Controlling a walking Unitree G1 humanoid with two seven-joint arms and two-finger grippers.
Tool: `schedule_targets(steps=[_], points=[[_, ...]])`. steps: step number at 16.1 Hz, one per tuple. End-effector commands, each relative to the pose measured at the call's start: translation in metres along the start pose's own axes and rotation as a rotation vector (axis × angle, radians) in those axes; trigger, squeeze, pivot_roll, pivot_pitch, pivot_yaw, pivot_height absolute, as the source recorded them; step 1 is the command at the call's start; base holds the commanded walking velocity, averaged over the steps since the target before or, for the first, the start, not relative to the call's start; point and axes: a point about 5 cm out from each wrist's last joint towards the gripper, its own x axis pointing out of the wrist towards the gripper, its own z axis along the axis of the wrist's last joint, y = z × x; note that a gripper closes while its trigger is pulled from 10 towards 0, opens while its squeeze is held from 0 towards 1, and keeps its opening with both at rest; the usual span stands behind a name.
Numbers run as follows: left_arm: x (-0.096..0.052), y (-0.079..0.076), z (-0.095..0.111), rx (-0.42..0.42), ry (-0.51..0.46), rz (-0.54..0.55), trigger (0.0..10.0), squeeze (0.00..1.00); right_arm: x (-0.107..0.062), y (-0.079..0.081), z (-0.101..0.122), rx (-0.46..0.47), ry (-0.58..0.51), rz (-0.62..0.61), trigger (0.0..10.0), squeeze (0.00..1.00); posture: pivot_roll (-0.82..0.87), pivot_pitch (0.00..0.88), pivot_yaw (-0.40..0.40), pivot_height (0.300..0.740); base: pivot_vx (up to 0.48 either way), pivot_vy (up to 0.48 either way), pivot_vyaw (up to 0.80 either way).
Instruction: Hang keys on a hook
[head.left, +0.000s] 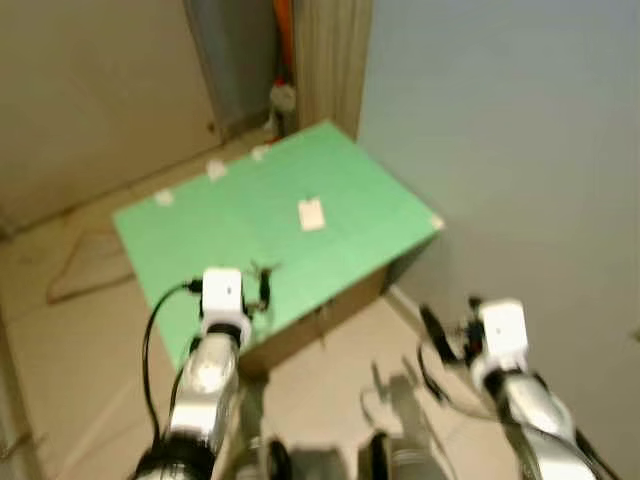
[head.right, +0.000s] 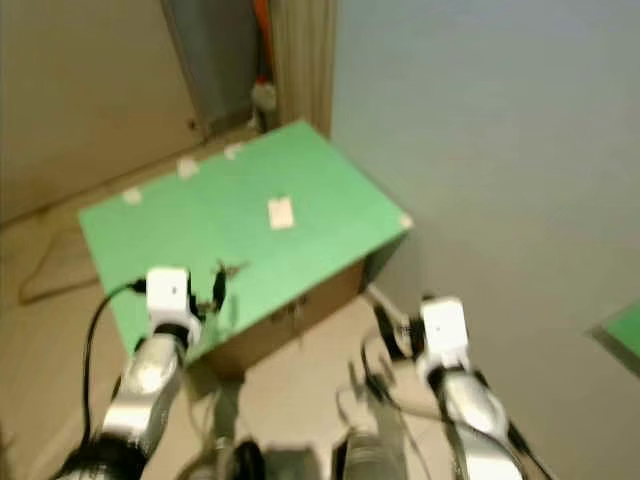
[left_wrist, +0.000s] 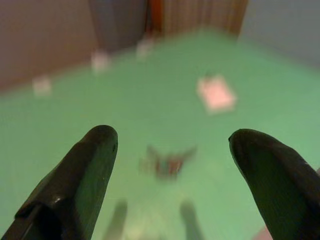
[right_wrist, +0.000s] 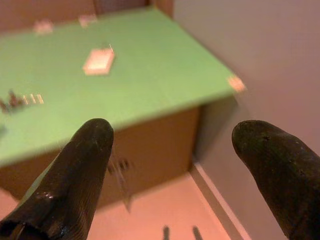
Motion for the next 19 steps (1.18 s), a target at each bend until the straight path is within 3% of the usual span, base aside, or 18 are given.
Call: schedule_targets(steps=[1,3,6,7,9,11,14,19], points=[[0.003,0.000,0.024,0.007,-0.085,-0.031,10.0,0.00,0.005,-0.001,0.004,0.022,-0.032,-0.030,10.0,0.00,-0.18,0.047,0.108,0.740,0.000,0.000,0.00],[-0.001,-0.005,0.039,0.029,-0.123,-0.110,10.0,0.00,0.021,0.012,0.010,0.047,-0.063,-0.006,10.0,0.00,-0.14,0.000,0.116,0.740,0.000,0.000,0.00],[-0.036,-0.005,0.025,0.112,-0.131,-0.199,10.0,0.00,0.042,0.014,0.028,0.062,-0.148,-0.017,10.0,0.00,-0.13,0.000,0.110,0.740,0.000,0.000,0.00],[-0.039,-0.008,0.028,0.082,-0.118,-0.180,10.0,0.00,0.046,0.013,0.031,0.059,-0.157,-0.019,10.0,0.00,-0.12,0.000,0.095,0.740,0.000,0.000,0.00],[-0.028,-0.015,0.036,0.076,-0.132,-0.174,10.0,0.00,0.049,0.016,0.031,0.047,-0.154,-0.002,10.0,0.00,-0.12,0.000,0.086,0.740,0.000,0.000,0.00],[-0.021,-0.012,0.040,0.030,-0.122,-0.132,10.0,0.00,0.050,0.018,0.031,0.042,-0.161,0.010,10.0,0.00,-0.13,0.000,0.085,0.740,0.141,0.000,0.00],[-0.021,-0.015,0.037,0.061,-0.096,-0.142,10.0,0.00,0.051,0.017,0.029,0.036,-0.166,0.008,10.0,0.00,-0.13,0.000,0.089,0.740,0.426,0.000,0.00],[-0.008,-0.021,0.037,0.079,-0.068,-0.137,10.0,0.00,0.050,0.016,0.027,0.025,-0.165,0.006,10.0,0.00,-0.16,0.000,0.099,0.740,0.428,0.000,0.00]])
